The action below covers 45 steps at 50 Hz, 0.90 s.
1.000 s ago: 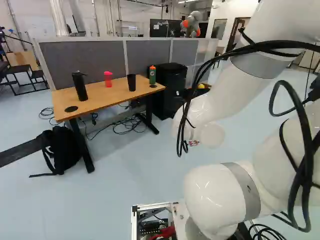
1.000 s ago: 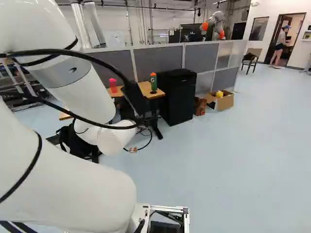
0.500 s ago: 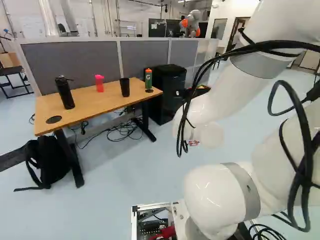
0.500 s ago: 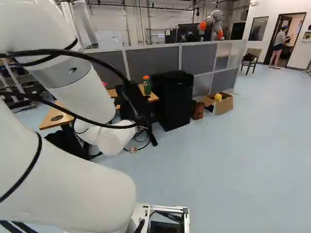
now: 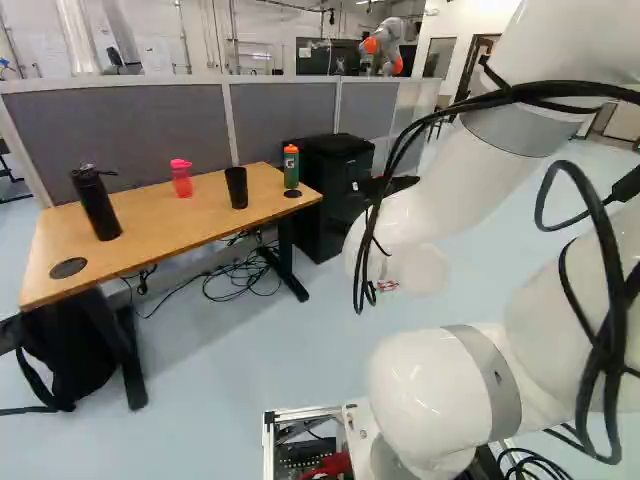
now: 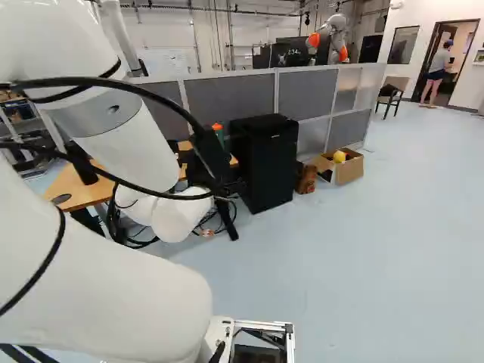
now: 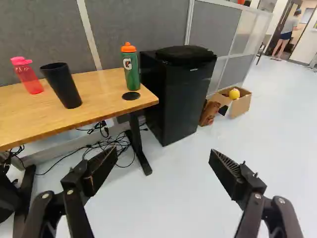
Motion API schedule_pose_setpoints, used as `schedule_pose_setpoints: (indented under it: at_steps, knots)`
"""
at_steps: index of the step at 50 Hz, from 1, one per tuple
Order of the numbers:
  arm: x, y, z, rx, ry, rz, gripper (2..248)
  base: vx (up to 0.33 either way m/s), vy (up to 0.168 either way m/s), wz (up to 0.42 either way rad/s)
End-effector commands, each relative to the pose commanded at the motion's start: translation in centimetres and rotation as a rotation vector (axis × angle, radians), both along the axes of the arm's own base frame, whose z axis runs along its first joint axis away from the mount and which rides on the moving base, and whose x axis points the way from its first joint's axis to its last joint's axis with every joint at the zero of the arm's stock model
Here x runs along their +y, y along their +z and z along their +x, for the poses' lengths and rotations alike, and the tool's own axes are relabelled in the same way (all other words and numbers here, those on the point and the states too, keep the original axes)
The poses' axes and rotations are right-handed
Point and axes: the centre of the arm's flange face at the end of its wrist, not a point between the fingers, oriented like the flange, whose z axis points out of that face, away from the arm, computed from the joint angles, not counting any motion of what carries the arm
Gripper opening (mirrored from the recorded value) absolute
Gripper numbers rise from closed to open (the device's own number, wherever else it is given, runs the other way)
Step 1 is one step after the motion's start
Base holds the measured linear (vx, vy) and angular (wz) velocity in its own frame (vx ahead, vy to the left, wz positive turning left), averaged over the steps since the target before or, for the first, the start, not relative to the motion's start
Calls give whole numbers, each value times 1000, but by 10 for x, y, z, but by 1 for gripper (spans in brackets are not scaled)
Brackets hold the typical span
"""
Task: Pick up the green bottle from the table
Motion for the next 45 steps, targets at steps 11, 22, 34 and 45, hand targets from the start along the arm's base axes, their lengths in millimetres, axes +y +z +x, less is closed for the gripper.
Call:
schedule_pose_setpoints:
  at_steps: [11, 22, 34, 45]
  knots:
    - [0, 0, 0, 0, 0, 0, 247, 239, -31, 145]
    - [0, 0, 0, 0, 0, 0, 247, 226, -19, 178]
    - [0, 0, 0, 0, 0, 0, 247, 233, -30, 136]
    - [0, 0, 0, 0, 0, 0, 247, 227, -31, 137]
